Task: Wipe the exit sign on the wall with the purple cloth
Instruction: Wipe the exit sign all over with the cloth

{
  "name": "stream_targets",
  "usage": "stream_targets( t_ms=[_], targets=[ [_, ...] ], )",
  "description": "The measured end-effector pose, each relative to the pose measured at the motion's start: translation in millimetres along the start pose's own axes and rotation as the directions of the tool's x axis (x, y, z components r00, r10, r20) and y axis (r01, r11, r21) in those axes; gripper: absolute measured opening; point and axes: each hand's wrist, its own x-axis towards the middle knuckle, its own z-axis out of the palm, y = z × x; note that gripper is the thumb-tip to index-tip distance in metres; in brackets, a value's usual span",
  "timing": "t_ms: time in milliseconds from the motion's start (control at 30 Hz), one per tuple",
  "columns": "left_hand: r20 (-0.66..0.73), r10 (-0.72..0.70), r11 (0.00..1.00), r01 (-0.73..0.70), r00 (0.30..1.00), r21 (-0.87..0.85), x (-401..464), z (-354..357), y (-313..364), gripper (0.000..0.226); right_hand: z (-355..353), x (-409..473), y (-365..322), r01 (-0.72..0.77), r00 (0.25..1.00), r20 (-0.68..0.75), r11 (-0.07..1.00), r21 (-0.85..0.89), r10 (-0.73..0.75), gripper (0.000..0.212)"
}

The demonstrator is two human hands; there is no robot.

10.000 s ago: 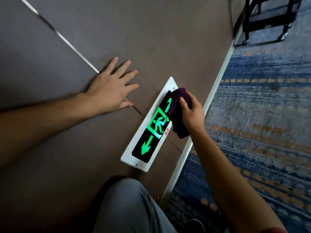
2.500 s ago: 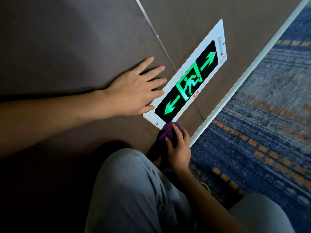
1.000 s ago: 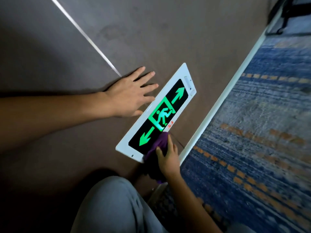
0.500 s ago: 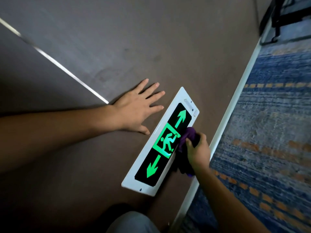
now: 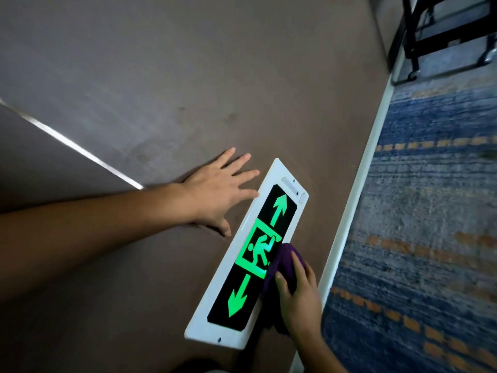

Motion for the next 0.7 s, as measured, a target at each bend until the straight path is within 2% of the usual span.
stream_targets(
  t_ms=[100,233,433,500,633,700],
  targets=[
    [0.04,-0.006,1.0,0.005,0.999,0.024,2.8,-4.2,-1.7,0.109,-13.5,29.5,-15.3,0.078,0.996,-0.033,0.997,0.001,-0.078,0.063],
    [-0.006,-0.03,0.999,0.03,1.0,0.024,3.3,-10.4,-17.9,0.107,-33.0,81.2,-52.0,0.192,0.976,-0.099,0.981,-0.028,-0.194,0.059],
    [0.023,0.012,0.998,-0.013,1.0,0.058,8.1,-5.8,-17.0,0.103,-45.4,130.8,-77.8,0.221,0.957,-0.176,0.973,-0.067,-0.23,0.054],
    [0.013,0.016,0.998,-0.017,1.0,0.062,8.3,-3.4,-19.3,0.103,-44.5,133.9,-72.8,0.202,0.962,-0.178,0.978,-0.049,-0.207,0.053],
    [0.025,0.03,0.997,-0.032,0.999,0.07,11.4,-5.5,-20.4,0.106,-47.3,141.8,-50.1,0.036,0.988,-0.15,0.998,0.056,-0.027,0.049],
    [0.038,0.032,0.998,-0.034,0.999,0.047,13.2,-7.7,-20.5,0.107,-50.4,141.6,-40.8,0.002,0.993,-0.115,0.998,0.057,0.005,0.047]
  ],
)
